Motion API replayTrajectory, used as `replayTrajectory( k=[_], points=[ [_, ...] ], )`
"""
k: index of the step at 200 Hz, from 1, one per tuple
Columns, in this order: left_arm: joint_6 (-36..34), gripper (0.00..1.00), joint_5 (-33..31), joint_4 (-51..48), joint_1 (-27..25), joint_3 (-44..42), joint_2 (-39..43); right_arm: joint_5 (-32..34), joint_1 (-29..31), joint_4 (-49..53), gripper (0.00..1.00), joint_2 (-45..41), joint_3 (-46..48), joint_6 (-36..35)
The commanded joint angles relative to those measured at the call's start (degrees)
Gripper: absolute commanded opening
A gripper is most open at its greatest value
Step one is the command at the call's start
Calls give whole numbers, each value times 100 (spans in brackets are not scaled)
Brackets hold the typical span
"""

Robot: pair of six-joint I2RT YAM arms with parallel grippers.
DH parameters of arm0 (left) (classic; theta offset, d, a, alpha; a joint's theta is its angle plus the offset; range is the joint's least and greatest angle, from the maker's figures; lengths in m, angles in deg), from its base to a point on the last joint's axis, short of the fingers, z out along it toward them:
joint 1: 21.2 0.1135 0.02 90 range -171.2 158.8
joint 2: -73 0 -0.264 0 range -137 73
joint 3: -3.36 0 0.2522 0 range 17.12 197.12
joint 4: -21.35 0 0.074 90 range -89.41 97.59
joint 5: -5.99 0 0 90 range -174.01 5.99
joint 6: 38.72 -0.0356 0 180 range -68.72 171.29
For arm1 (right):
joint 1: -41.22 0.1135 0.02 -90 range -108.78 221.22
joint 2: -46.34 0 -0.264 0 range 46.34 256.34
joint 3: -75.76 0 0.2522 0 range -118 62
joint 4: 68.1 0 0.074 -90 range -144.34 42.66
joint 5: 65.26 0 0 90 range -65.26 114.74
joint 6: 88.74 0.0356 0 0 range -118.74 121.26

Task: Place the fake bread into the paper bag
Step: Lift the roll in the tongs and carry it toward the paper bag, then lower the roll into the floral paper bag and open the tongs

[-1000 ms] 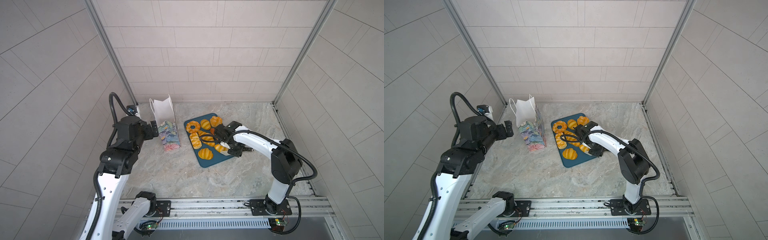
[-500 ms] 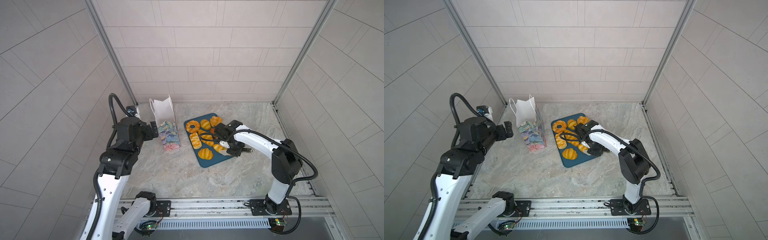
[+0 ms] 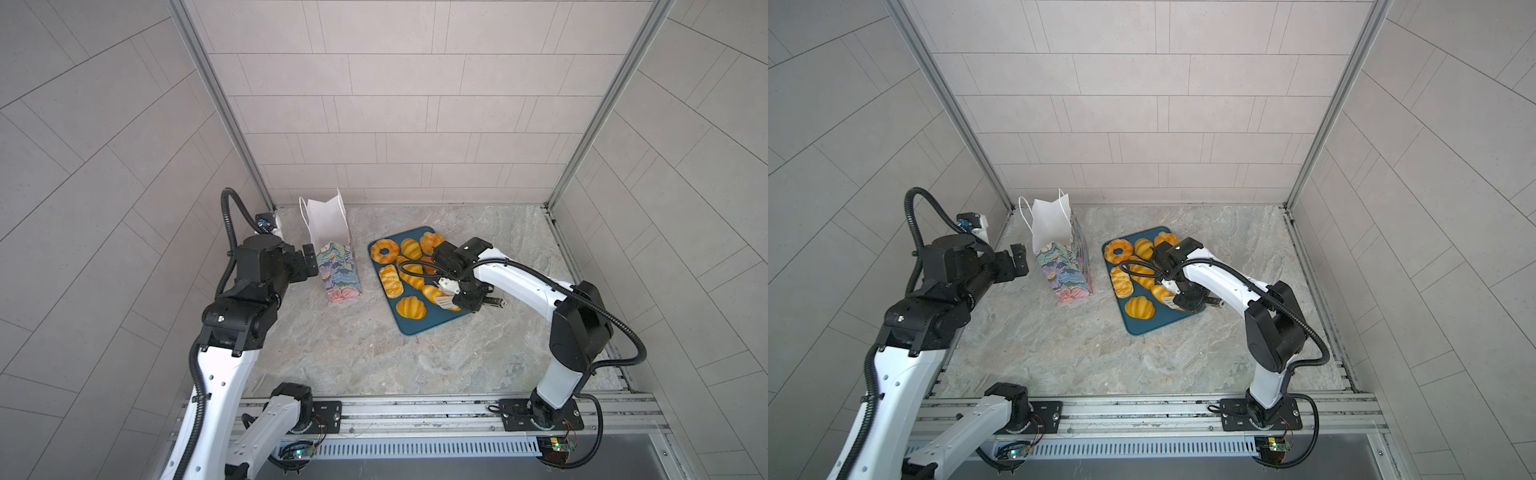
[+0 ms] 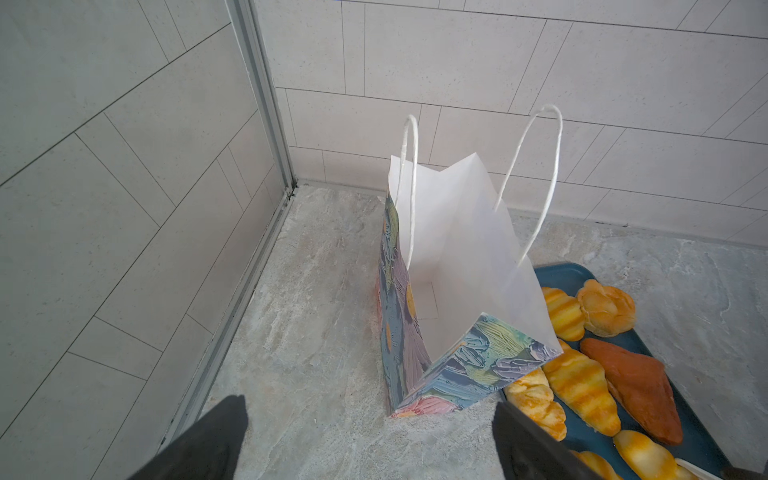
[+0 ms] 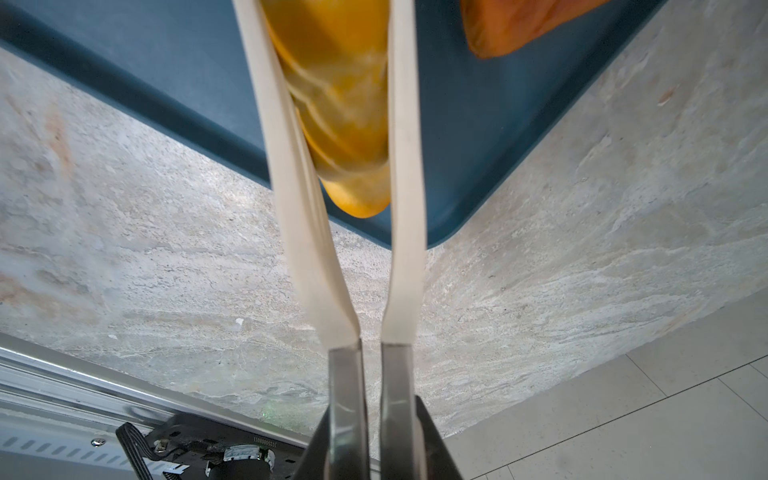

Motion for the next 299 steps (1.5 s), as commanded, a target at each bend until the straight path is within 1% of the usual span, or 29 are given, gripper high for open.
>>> replayTrajectory(
  k=[1, 56, 115, 139, 159, 205, 244, 299],
  points=[
    [27, 100, 8, 125, 39, -61, 71, -96, -79, 48, 19, -362, -154, 23],
    [73, 100, 35, 161, 37, -110, 69, -89, -199, 92, 19, -525, -106, -6],
    [186, 100, -142, 144, 47, -81, 4, -958, -202, -370, 19, -761, -487, 95],
    [246, 100, -147, 84, 172, 6, -23, -1261, -203, -521, 19, -815, -686, 139],
    [305, 100, 69, 65, 318, 44, -69, -1543, -203, -691, 19, -851, -867, 262],
    [547, 100, 680, 157, 753, -23, -195, -2739, -186, -1116, 20, -922, -1296, 304],
    [672, 100, 1054, 282, 973, -94, -282, -3273, -130, -1466, 21, -947, -1580, 488],
    [773, 100, 1236, 390, 1020, -139, -438, -3943, 160, -2209, 21, -828, -2105, 1008]
  ],
)
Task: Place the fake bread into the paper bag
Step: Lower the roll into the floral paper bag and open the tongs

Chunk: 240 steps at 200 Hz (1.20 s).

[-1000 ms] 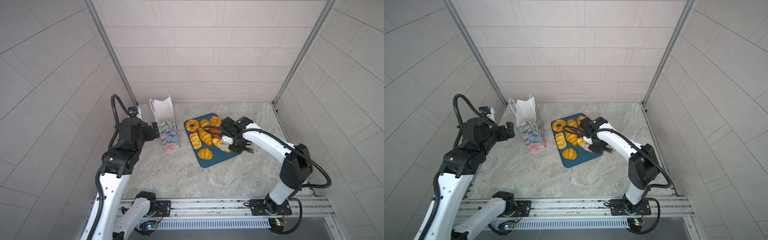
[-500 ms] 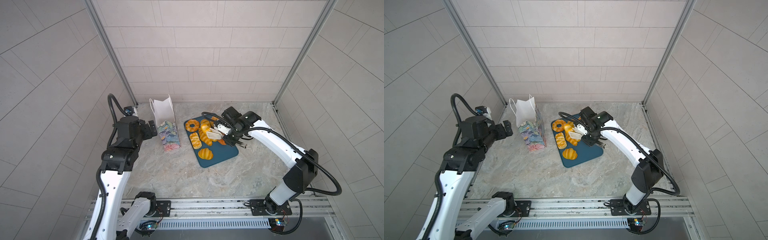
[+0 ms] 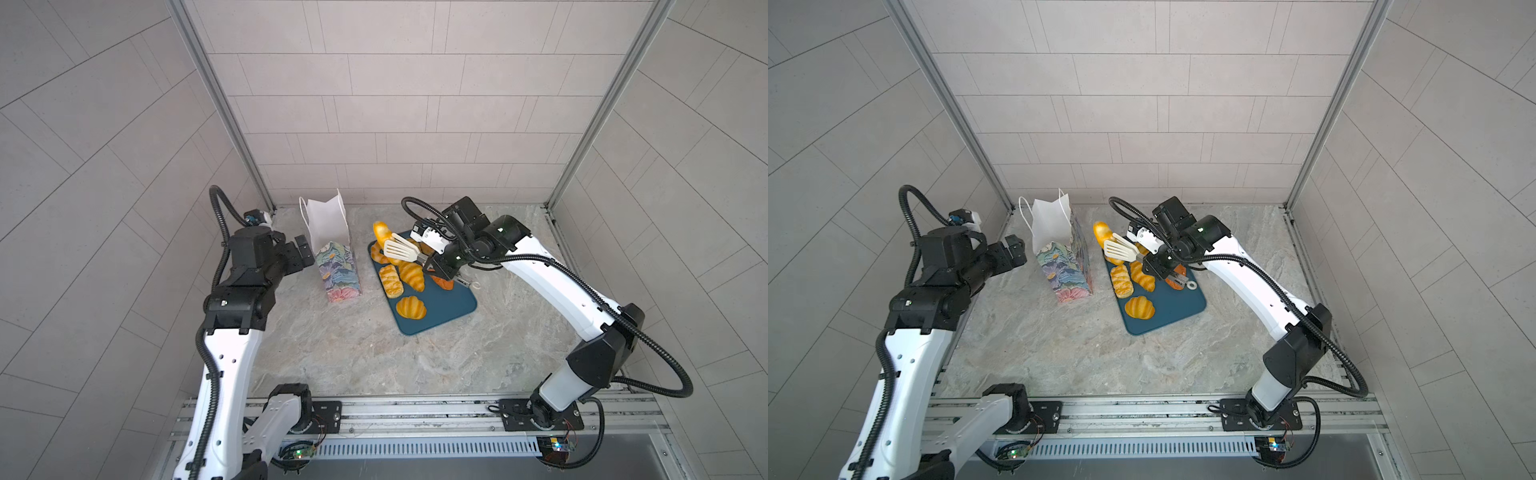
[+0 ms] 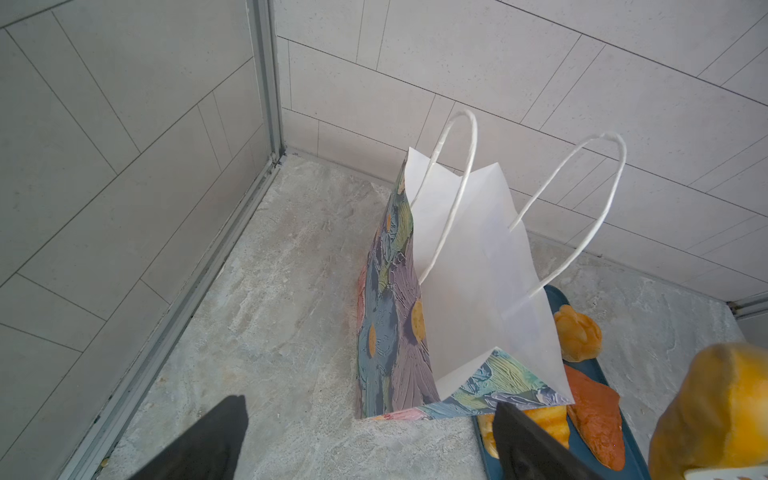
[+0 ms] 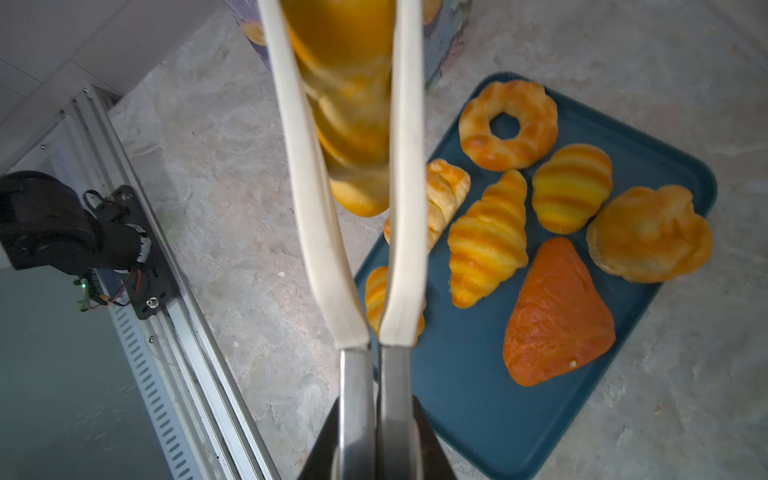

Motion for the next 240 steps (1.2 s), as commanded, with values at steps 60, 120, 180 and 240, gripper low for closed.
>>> replayTrajectory(
  k=[60, 120, 180, 240],
  points=[
    [176, 100, 32, 44, 142, -134, 64, -390, 524, -934, 22, 583, -1302, 865],
    [204, 100, -9, -39, 237, -253, 146, 60, 874, -286, 22, 1926, -3199, 1237],
    [162, 100, -19, -59, 279, -363, 209, 187, 1114, -106, 22, 2622, -4126, 1412],
    [173, 100, 139, 34, 298, -425, 194, 833, 1114, 136, 24, 3169, -4680, 1599]
  ],
)
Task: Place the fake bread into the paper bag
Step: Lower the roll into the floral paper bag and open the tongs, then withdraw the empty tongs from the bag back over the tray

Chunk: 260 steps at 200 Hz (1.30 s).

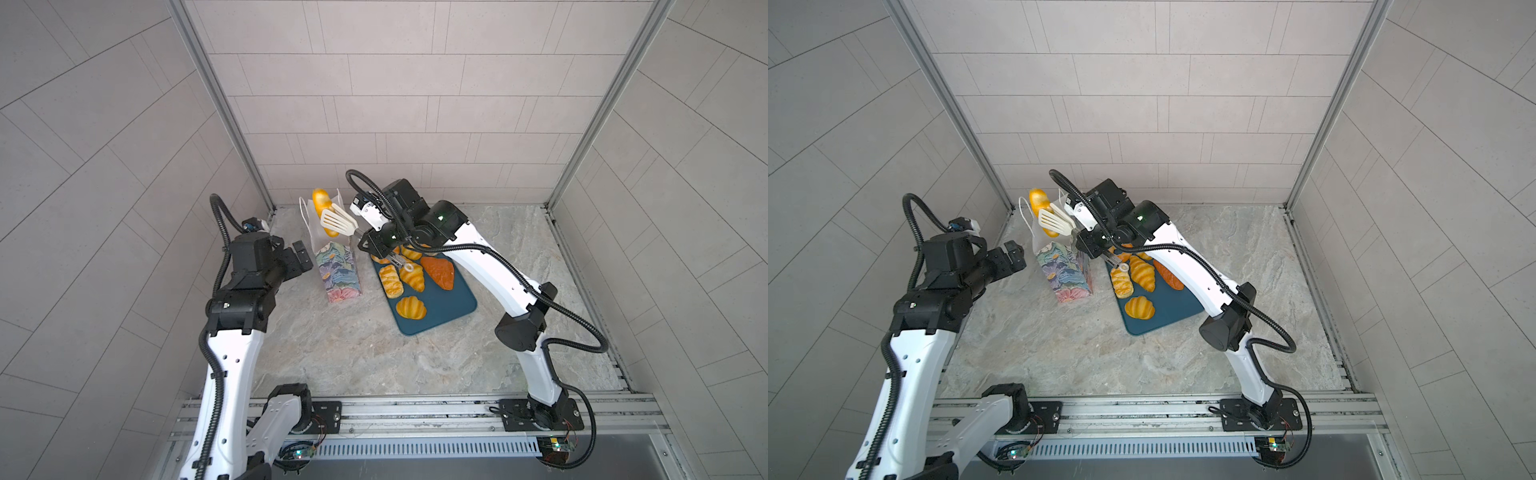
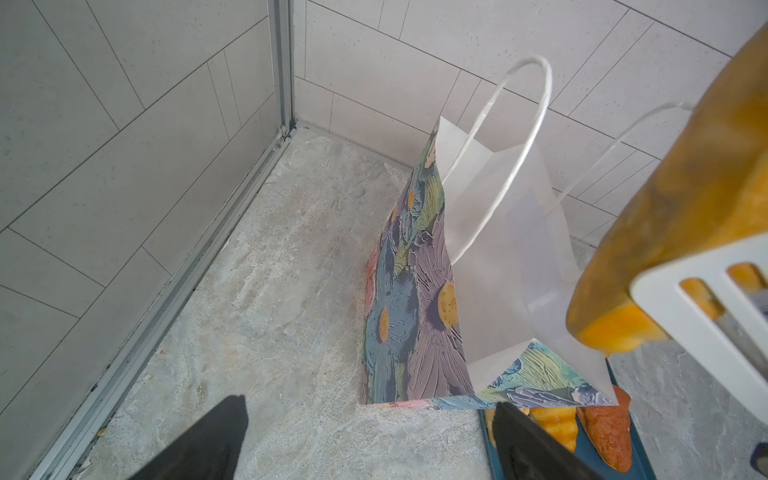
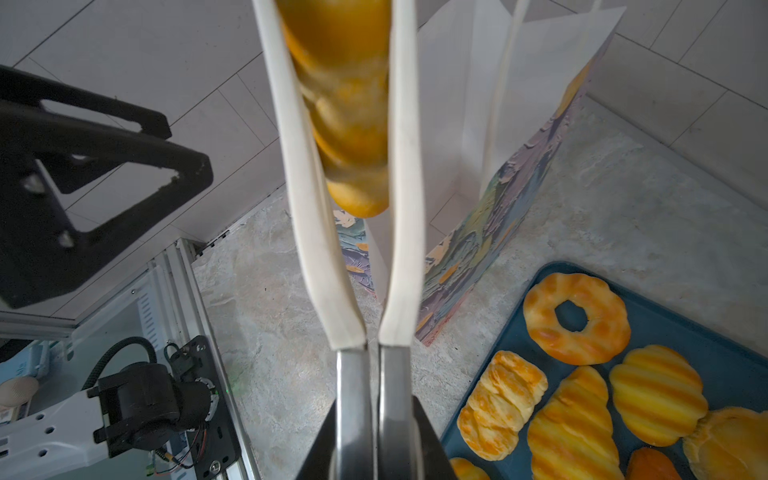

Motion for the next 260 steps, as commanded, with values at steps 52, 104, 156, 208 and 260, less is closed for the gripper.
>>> replayTrajectory(
  k=[52, 104, 156, 208, 260],
  points=[
    [18, 100, 85, 62, 47, -75, 66, 361, -5, 212, 27, 434, -504, 86],
    [79, 100, 189, 141, 43, -130, 42, 556, -5, 298, 45, 319, -504, 89],
    [78, 100, 194, 141, 44, -136, 52, 566, 12, 285, 52, 293, -513, 105],
    [88, 100, 304, 192, 47, -155, 42, 640, 83, 314, 56, 135, -539, 15],
    [235, 100, 460, 343, 43, -204, 7, 770, 147, 424, 55, -102, -539, -137]
  ],
)
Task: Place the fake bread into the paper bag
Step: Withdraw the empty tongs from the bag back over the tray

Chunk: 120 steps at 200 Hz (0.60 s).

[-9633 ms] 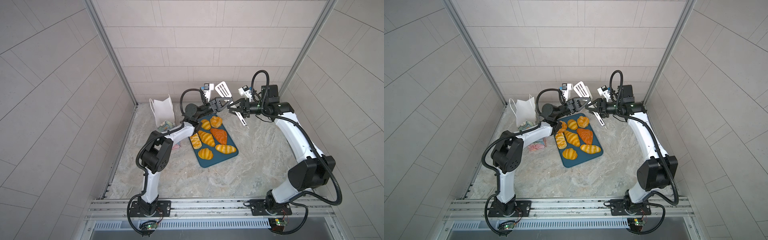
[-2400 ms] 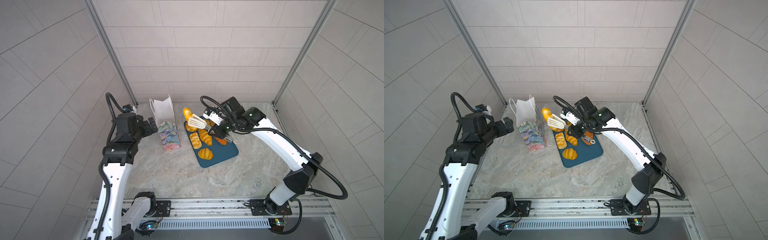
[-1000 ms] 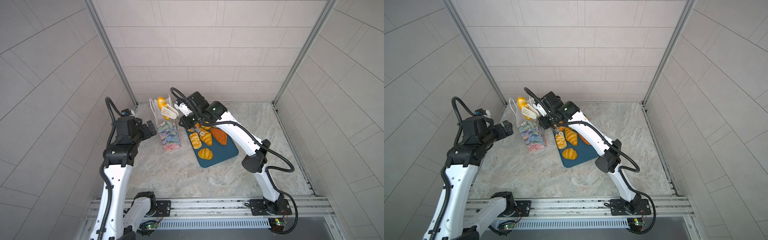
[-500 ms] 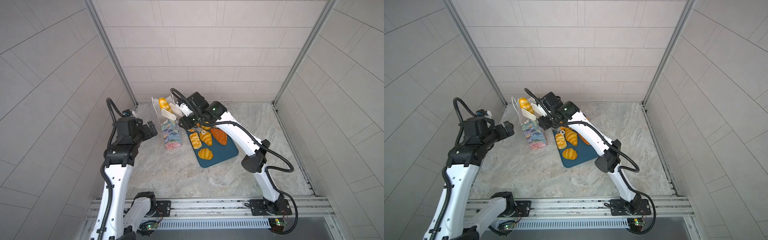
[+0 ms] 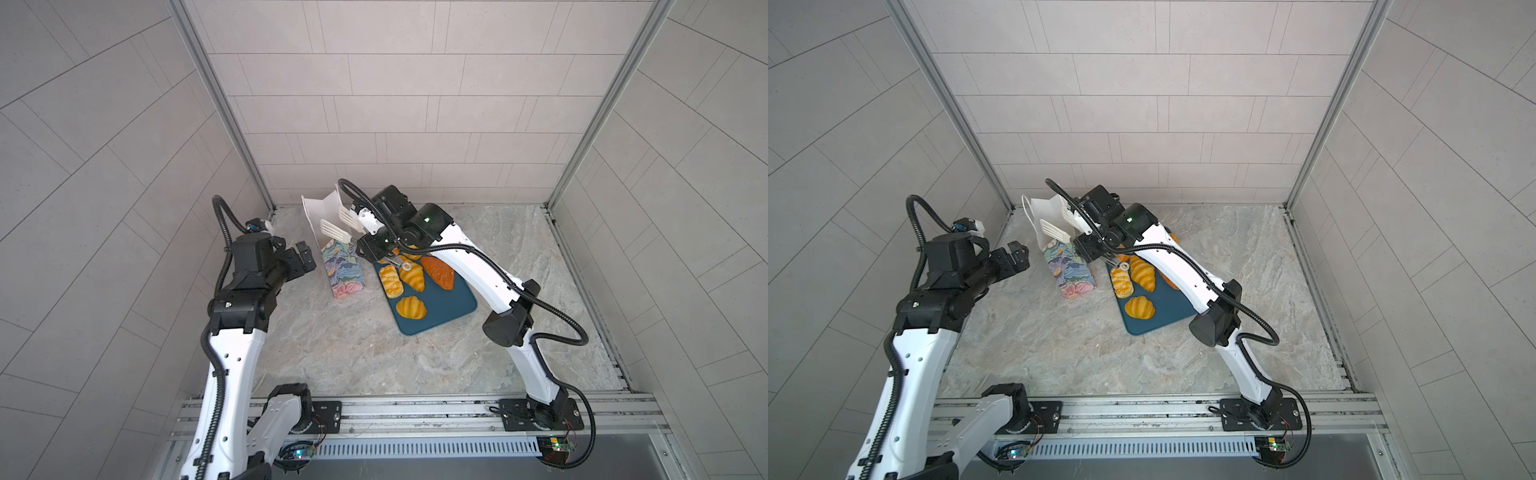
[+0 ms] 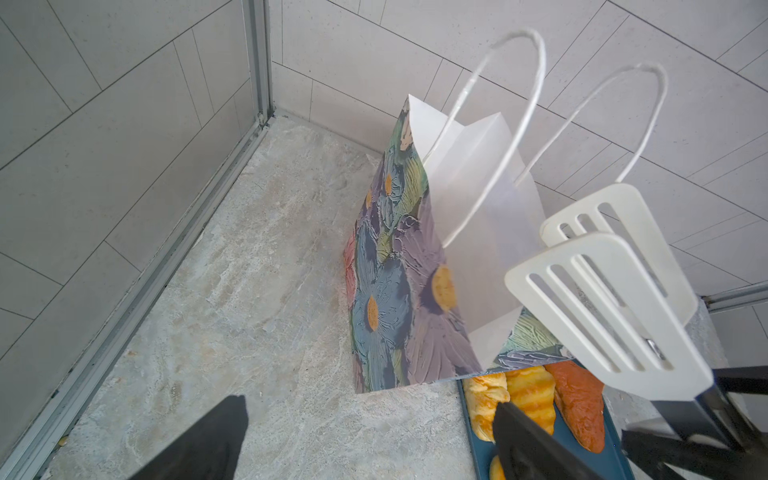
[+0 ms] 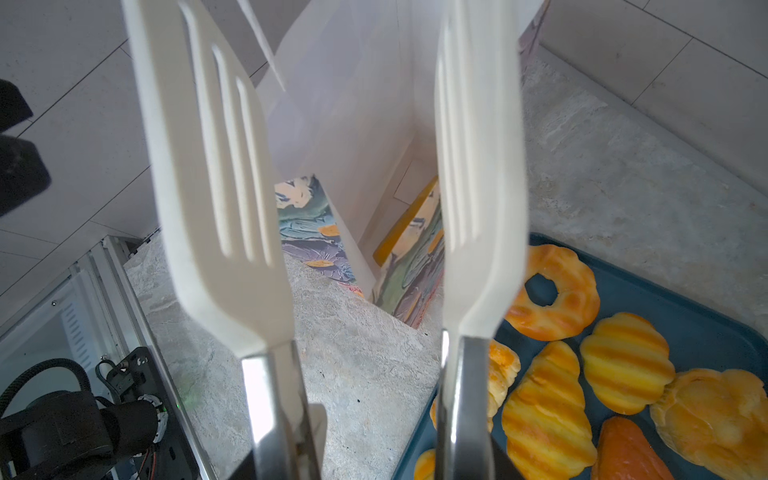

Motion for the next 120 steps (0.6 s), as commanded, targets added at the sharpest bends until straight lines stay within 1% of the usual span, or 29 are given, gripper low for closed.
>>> replayTrajectory(
  k=[1, 42, 65, 85, 120],
  points=[
    [127, 100, 104, 188, 36, -84, 10, 181, 91, 64, 55, -562, -187, -154],
    [102, 100, 170, 278, 32, -121, 3, 625, 173, 540, 55, -845, -170, -413],
    [41, 100, 156, 289, 34, -141, 45, 1073, 175, 861, 55, -1047, 24, -499],
    [18, 100, 118, 332, 34, -212, 113, 1524, 175, 928, 55, -1387, 544, -503],
    [32, 100, 147, 447, 29, -313, 176, 2245, 175, 639, 55, -2230, 1952, -368]
  ],
)
